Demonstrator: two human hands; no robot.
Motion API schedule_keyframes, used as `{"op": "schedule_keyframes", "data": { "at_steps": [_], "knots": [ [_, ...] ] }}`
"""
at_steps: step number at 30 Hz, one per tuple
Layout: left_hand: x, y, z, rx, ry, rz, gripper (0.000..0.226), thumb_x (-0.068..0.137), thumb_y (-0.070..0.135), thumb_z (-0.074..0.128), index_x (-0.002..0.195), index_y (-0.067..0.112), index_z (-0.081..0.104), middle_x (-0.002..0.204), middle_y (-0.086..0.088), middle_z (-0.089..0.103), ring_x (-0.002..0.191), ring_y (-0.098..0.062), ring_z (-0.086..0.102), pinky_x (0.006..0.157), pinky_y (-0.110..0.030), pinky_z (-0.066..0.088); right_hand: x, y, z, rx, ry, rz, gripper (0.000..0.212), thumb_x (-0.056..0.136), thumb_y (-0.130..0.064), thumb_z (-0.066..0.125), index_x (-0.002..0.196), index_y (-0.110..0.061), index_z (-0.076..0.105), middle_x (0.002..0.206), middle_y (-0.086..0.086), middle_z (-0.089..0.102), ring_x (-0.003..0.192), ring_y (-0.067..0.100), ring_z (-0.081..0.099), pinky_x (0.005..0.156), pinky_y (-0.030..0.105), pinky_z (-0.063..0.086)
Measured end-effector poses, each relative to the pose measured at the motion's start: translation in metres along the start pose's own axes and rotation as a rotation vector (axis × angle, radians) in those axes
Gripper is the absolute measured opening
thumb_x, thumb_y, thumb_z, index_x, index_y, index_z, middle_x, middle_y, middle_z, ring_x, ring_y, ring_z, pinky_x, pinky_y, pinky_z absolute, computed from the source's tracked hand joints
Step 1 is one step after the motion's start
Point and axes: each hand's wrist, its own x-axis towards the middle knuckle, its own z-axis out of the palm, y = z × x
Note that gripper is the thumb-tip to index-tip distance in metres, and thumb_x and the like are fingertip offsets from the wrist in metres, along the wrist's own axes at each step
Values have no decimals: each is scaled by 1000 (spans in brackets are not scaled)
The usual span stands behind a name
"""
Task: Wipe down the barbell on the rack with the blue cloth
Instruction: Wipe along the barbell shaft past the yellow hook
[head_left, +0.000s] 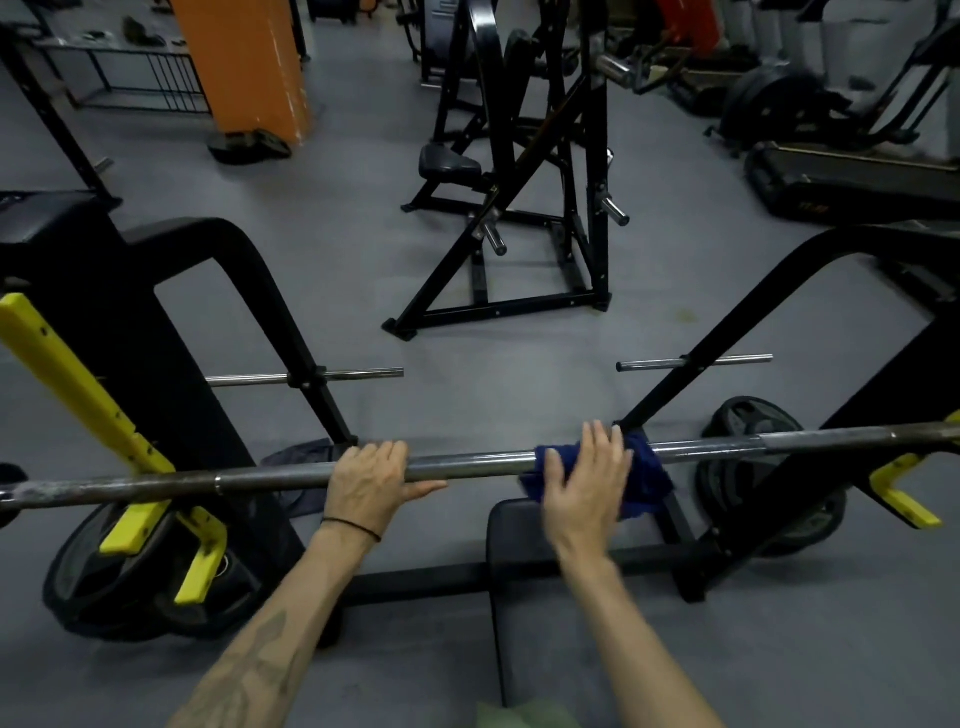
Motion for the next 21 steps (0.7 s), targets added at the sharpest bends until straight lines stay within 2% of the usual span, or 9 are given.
{"op": "schedule_keyframes", "data": {
  "at_steps": [2,6,8,9,11,13,15,18,21],
  "knots": [
    [8,-6,-3,8,-96,58,78,93,81,19,63,16,50,51,-3,49,40,-23,50,42,-28,37,-22,-52,13,93,-78,-20,76,104,-61,27,149,-2,44,158,17,40,154,29,20,127,47,6],
    [48,-14,-29,-48,-643,67,85,71,98,11,70,24,52,67,3,59,67,-20,64,58,-30,43,-23,-39,7,3,-275,-584,68,105,-56,35,152,-7,43,157,11,43,147,27,37,125,42,19],
    [63,-19,-30,-221,-917,-48,87,61,101,18,67,23,56,66,5,58,66,-17,59,60,-31,41,5,12,-5,-78,-177,-564,64,106,-53,36,144,-6,53,146,14,55,135,32,51,120,42,27],
    [65,-19,-31,-248,-939,-73,92,58,103,15,68,23,59,65,6,59,64,-15,58,59,-31,42,16,35,-14,-120,-113,-470,64,106,-54,33,141,-5,57,142,15,57,132,34,52,119,44,29],
    [51,-18,-29,-120,-766,-42,104,57,103,-2,79,24,62,72,6,62,68,-15,61,62,-32,46,18,48,-22,-124,-20,-195,69,106,-55,26,138,-2,57,144,16,56,139,35,44,121,50,26],
    [31,-7,-23,-137,-494,-86,101,72,94,-6,98,27,64,88,6,68,82,-17,66,69,-34,48,1,3,-3,-22,48,0,74,105,-58,26,140,2,53,149,19,50,147,35,33,124,51,17],
    [25,6,-18,-261,-329,-127,90,90,80,4,111,21,69,100,1,71,92,-23,68,74,-37,51,-25,-50,12,84,-84,-143,74,105,-59,28,149,-1,44,158,16,40,153,30,22,127,45,8],
    [26,16,-12,-347,-185,-133,71,100,61,26,129,9,66,124,-10,69,117,-30,65,97,-44,51,-27,-31,6,-3,-259,-579,66,106,-52,38,157,-9,35,166,6,28,155,21,20,125,45,18],
    [26,16,-12,-235,-230,-137,76,103,60,19,143,7,55,147,-12,55,139,-29,49,117,-46,35,2,29,-11,-75,-96,-458,60,107,-46,36,151,-5,44,162,9,35,151,26,31,121,50,28]
  ]
}}
